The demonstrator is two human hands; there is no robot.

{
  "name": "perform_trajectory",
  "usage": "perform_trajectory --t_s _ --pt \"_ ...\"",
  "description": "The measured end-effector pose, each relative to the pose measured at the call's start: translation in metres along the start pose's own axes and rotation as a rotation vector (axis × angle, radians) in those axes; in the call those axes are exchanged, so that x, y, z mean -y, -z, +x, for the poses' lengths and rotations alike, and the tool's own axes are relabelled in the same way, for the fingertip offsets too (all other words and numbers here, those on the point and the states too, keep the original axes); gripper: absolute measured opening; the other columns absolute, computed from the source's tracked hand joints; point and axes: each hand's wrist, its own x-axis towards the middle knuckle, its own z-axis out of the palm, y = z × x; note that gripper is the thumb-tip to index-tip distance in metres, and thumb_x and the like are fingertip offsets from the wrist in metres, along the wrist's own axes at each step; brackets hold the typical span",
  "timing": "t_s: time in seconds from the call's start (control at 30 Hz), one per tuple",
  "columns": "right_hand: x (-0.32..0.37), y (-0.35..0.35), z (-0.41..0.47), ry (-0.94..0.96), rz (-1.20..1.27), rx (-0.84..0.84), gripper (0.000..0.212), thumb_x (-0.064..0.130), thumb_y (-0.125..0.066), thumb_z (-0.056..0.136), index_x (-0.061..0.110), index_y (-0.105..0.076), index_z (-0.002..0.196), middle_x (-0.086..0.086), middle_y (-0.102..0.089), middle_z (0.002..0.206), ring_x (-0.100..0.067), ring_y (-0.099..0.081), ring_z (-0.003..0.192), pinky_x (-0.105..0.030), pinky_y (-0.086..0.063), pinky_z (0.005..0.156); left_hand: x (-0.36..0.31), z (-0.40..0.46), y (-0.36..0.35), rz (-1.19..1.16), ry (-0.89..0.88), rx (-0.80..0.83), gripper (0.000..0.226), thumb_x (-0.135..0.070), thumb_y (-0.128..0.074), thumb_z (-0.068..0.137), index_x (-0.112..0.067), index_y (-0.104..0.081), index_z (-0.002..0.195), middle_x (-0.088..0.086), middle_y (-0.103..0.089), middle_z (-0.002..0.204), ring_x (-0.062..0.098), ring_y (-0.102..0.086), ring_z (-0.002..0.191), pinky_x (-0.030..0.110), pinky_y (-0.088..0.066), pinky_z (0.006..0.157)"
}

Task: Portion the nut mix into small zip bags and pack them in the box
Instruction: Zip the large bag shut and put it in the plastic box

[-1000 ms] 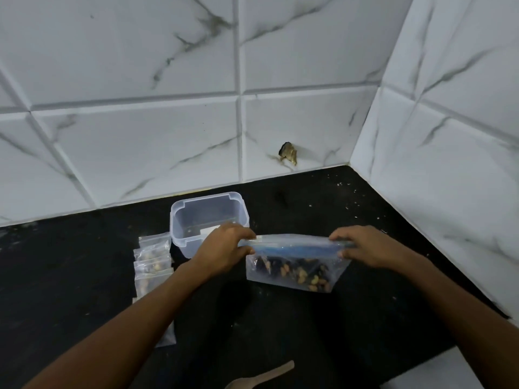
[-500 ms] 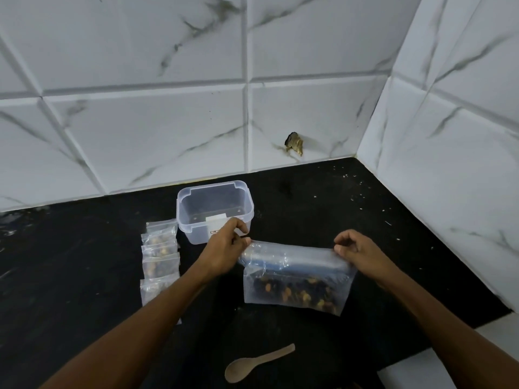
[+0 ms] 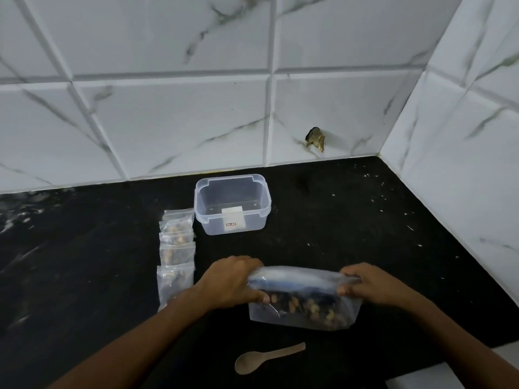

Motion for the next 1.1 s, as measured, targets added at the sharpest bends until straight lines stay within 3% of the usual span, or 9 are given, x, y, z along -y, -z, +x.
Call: perform_trajectory --t_s 0.1,0.2,0.3,0.47,0.6,0.77,0.9,1.0,1.1 --pt "0.014 0.011 0.002 -0.023 0.027 0.01 0.018 0.031 -0.061 0.091 0.015 -0.07 0.087 -0.003 -0.069 0.091 -0.014 -0.067 0.085 -0.036 -0.054 0.08 0.002 0.001 0.012 -0.218 0.002 -0.022 0.031 -0.036 -0.072 0.086 -0.021 -0.067 0.112 -0.003 -0.069 0.107 0.008 -0.065 0.095 0.029 -0.053 0.087" --pt "0.039 0.032 0.0 0.015 0.098 0.002 0.014 0.025 -0.061 0.09 0.017 -0.071 0.084 -0.005 -0.072 0.089 -0.016 -0.07 0.082 -0.036 -0.057 0.076 0.006 -0.005 0.034 -0.227 0.014 -0.112 0.019 -0.031 -0.073 0.086 -0.018 -0.072 0.099 -0.003 -0.072 0.094 0.007 -0.066 0.084 0.031 -0.055 0.08" --pt "0.075 0.055 0.0 0.126 0.126 -0.1 0.018 0.017 -0.066 0.088 0.023 -0.072 0.072 -0.002 -0.07 0.069 -0.016 -0.066 0.067 -0.031 -0.049 0.063 0.009 -0.014 0.073 -0.165 0.028 -0.242 0.015 -0.031 -0.075 0.085 -0.02 -0.074 0.095 -0.005 -0.07 0.084 0.006 -0.061 0.074 0.027 -0.051 0.073" --pt "0.143 0.108 0.021 0.239 0.035 -0.26 0.01 0.02 -0.064 0.089 0.014 -0.072 0.09 -0.004 -0.074 0.08 -0.018 -0.071 0.077 -0.032 -0.055 0.072 0.021 -0.023 0.161 -0.117 0.039 -0.388 0.021 -0.028 -0.071 0.088 -0.02 -0.072 0.107 -0.005 -0.068 0.095 0.01 -0.062 0.08 0.025 -0.047 0.07" --pt "0.192 0.138 0.051 0.317 -0.081 -0.398 0.009 0.022 -0.067 0.087 0.015 -0.073 0.088 0.002 -0.07 0.079 -0.017 -0.066 0.075 -0.034 -0.05 0.072 0.045 -0.01 0.202 -0.063 0.096 -0.498 0.027 -0.025 -0.071 0.088 -0.014 -0.071 0.113 -0.005 -0.058 0.094 0.011 -0.052 0.079 0.018 -0.037 0.064" --pt "0.221 0.15 0.111 0.242 -0.139 -0.458 0.017 0.027 -0.072 0.082 0.016 -0.073 0.096 0.003 -0.066 0.086 -0.022 -0.064 0.085 -0.035 -0.05 0.079 0.083 0.016 0.208 -0.117 0.203 -0.479 0.008 -0.023 -0.073 0.086 -0.017 -0.072 0.092 0.003 -0.062 0.078 0.019 -0.054 0.076 0.022 -0.039 0.063" --pt "0.237 0.145 0.144 0.166 -0.128 -0.402 0.028 0.017 -0.071 0.084 0.006 -0.069 0.11 -0.008 -0.066 0.094 -0.021 -0.063 0.076 -0.027 -0.051 0.06 0.108 0.034 0.192 -0.173 0.261 -0.434 0.008 -0.022 -0.074 0.086 -0.017 -0.07 0.089 0.002 -0.061 0.076 0.017 -0.053 0.074 0.024 -0.04 0.062" --pt "0.244 0.138 0.159 0.107 -0.156 -0.366 0.031 0.012 -0.07 0.085 0.003 -0.066 0.115 -0.013 -0.067 0.109 -0.026 -0.064 0.091 -0.035 -0.055 0.074 0.125 0.045 0.18 -0.174 0.325 -0.39 0.016 -0.025 -0.076 0.084 -0.01 -0.069 0.085 0.004 -0.06 0.074 0.019 -0.052 0.071 0.028 -0.038 0.061" --pt "0.241 0.122 0.177 0.057 -0.084 -0.343 0.027 0.005 -0.068 0.084 0.001 -0.067 0.111 -0.016 -0.066 0.103 -0.03 -0.065 0.094 -0.041 -0.058 0.079 0.138 0.053 0.17 -0.153 0.368 -0.351 0.024 -0.027 -0.077 0.082 -0.006 -0.069 0.089 0.01 -0.065 0.081 0.023 -0.056 0.076 0.032 -0.042 0.067"
